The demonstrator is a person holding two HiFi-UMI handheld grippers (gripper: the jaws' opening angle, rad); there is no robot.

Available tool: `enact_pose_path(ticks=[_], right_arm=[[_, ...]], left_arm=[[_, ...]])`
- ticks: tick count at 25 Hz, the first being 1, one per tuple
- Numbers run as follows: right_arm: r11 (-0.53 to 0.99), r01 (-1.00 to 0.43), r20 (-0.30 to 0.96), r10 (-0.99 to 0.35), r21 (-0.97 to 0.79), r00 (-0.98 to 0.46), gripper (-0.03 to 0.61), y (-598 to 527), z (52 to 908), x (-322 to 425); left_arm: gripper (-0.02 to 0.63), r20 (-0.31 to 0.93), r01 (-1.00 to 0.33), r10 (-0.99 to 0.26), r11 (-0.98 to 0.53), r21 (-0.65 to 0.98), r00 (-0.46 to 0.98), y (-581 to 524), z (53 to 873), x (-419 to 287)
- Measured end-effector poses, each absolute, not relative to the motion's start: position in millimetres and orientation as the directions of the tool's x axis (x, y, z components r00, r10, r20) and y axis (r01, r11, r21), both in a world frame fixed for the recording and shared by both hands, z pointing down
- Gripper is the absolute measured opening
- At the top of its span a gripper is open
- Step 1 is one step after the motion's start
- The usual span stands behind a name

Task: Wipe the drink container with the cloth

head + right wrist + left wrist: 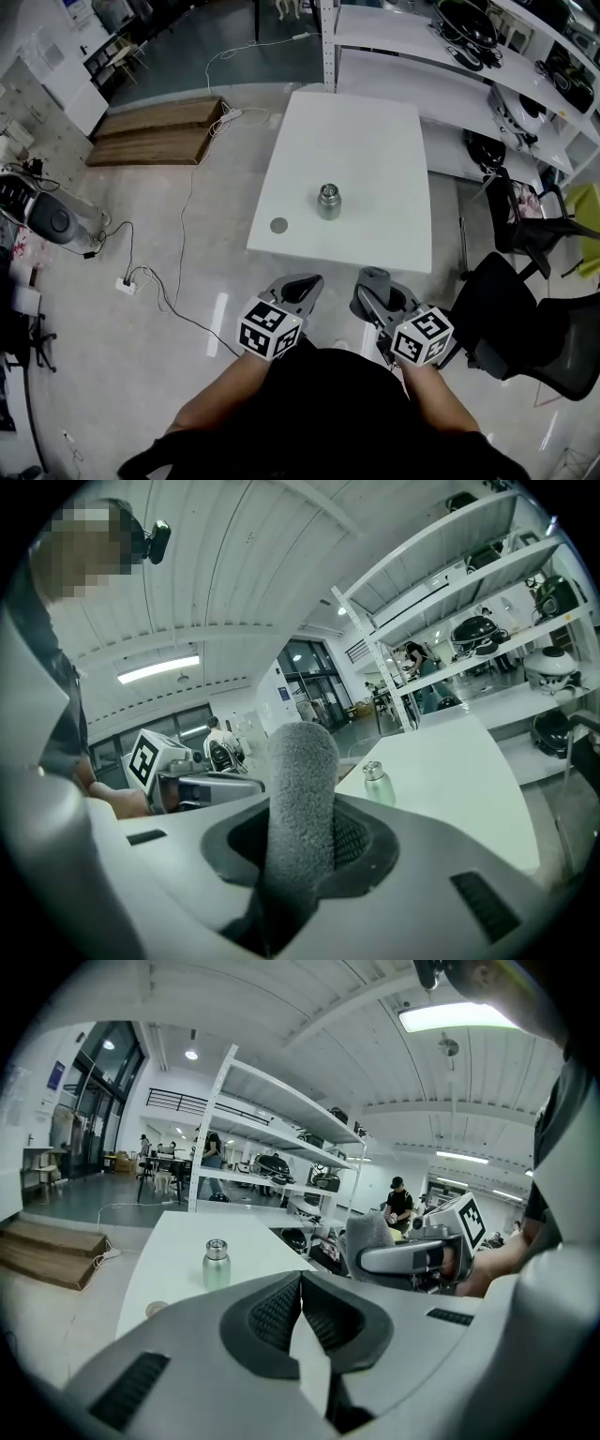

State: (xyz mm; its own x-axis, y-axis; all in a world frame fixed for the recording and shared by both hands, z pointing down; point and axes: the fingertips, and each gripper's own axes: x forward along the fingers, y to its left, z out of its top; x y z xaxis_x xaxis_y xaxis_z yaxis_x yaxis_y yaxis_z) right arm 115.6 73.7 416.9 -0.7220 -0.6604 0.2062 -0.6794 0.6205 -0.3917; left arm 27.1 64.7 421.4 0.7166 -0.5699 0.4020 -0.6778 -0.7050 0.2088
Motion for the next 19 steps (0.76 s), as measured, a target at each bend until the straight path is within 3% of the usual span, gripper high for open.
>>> enact_pose_path(ticks=[19], right_arm=[[0.629,-0.677,0.202,-0.658,-0.383,-0.726,0.103,84,416,122]], left_arm=[[0.017,0.394,-0.680,-0.580,-0.710,0.185,0.713,78,415,31]])
